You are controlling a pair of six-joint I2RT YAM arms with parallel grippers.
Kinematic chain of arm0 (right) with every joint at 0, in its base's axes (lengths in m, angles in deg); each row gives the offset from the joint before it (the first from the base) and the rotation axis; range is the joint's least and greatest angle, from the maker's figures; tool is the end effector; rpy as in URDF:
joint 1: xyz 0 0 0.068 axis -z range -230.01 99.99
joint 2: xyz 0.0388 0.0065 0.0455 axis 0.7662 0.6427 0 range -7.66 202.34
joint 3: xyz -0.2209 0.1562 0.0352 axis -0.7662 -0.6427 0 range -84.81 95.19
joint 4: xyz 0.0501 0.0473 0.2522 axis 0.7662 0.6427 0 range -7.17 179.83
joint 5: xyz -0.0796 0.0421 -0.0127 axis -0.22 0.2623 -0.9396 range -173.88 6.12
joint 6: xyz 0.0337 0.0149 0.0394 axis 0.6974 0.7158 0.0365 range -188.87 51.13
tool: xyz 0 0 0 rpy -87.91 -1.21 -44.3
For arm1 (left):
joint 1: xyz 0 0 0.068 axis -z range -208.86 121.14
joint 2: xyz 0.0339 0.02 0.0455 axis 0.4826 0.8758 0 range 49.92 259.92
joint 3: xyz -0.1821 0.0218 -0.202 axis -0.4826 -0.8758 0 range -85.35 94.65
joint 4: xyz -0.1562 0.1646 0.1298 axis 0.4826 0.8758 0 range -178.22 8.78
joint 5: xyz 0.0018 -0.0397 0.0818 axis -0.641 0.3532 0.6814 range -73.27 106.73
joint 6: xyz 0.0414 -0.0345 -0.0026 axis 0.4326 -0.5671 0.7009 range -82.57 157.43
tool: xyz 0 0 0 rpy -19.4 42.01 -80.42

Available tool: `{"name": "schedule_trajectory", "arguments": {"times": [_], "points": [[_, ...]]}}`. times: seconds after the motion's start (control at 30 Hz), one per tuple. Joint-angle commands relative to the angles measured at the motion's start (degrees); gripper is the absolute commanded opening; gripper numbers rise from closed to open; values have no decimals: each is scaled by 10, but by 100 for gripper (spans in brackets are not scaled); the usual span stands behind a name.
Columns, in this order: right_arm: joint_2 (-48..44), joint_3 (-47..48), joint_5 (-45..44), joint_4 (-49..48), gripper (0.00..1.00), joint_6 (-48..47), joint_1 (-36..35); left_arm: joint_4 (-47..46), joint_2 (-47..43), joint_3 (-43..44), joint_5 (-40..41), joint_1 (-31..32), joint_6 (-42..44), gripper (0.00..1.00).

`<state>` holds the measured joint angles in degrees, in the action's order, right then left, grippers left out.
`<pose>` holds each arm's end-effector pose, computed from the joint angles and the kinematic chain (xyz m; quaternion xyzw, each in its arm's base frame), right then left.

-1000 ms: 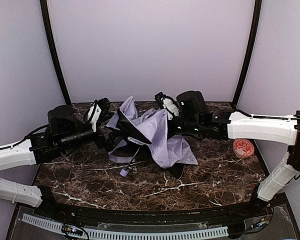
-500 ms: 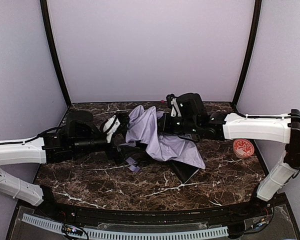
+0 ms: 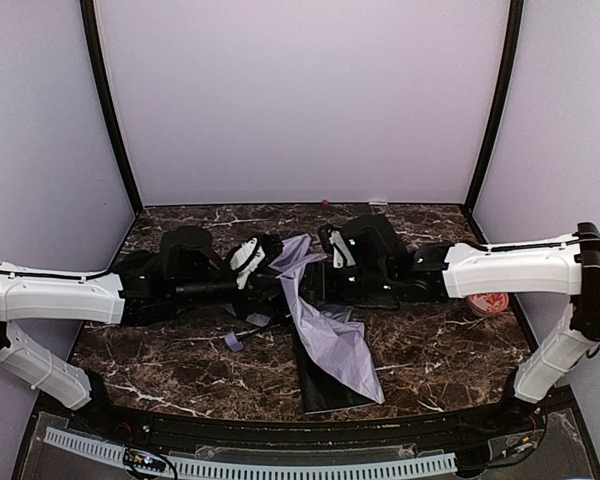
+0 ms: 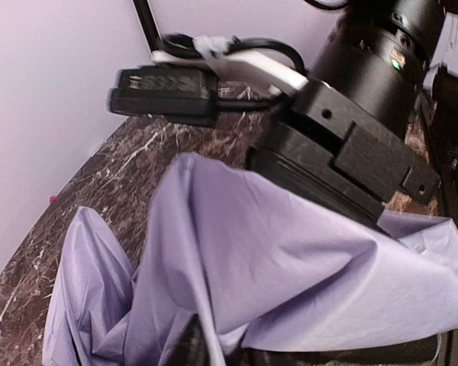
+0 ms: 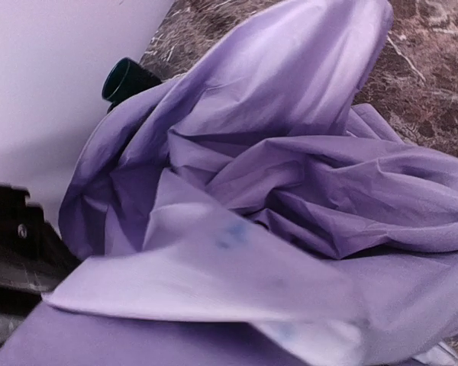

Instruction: Put away the umbrella

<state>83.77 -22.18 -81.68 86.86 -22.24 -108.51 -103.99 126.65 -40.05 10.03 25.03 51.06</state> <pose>0.1882 0.3095 0.2525 -0.0999 0.8723 0.3901 0.2774 0.1765 -0.2490 0.2644 0.4714 0.6418 -0.2513 0.5502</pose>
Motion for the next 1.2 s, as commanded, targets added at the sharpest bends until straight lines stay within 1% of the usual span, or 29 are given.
{"name": "schedule_trajectory", "arguments": {"times": [0.0,0.03,0.07,0.13,0.27,0.37,0.43,0.5,0.57,0.63,0.73,0.83,0.93,1.0,1.07,1.17], "points": [[-74,0,38,61,73,-45,6,-89,-35,-26,-39,1,23,3],[-85,5,39,83,77,-57,11,-87,-33,-25,-39,1,20,0],[-97,8,43,106,80,-74,19,-86,-31,-23,-38,1,18,0],[-123,14,40,158,83,-112,37,-86,-26,-20,-36,1,18,0],[-162,20,24,230,84,-197,95,-74,-21,6,-35,1,29,0],[-166,27,37,227,85,-254,144,-43,-21,39,-52,1,43,0],[-134,56,53,215,85,-302,165,-25,-19,60,-66,1,51,0],[-79,85,81,205,85,-351,177,-16,-13,82,-72,0,57,0],[-14,115,115,201,84,-394,185,-15,0,105,-74,-3,58,0],[70,142,154,207,81,-427,192,-13,20,141,-82,-21,39,0],[148,180,224,241,75,-473,196,0,79,207,-89,-82,-28,0],[178,174,283,244,72,-501,196,-4,148,252,-98,-135,-62,0],[180,133,325,226,71,-508,198,2,229,296,-132,-170,-78,0],[176,103,343,217,69,-506,200,6,278,318,-149,-182,-91,0],[166,73,360,207,68,-499,204,14,318,334,-148,-205,-97,0],[135,39,342,191,68,-472,219,27,361,342,-139,-207,-94,0]]}}
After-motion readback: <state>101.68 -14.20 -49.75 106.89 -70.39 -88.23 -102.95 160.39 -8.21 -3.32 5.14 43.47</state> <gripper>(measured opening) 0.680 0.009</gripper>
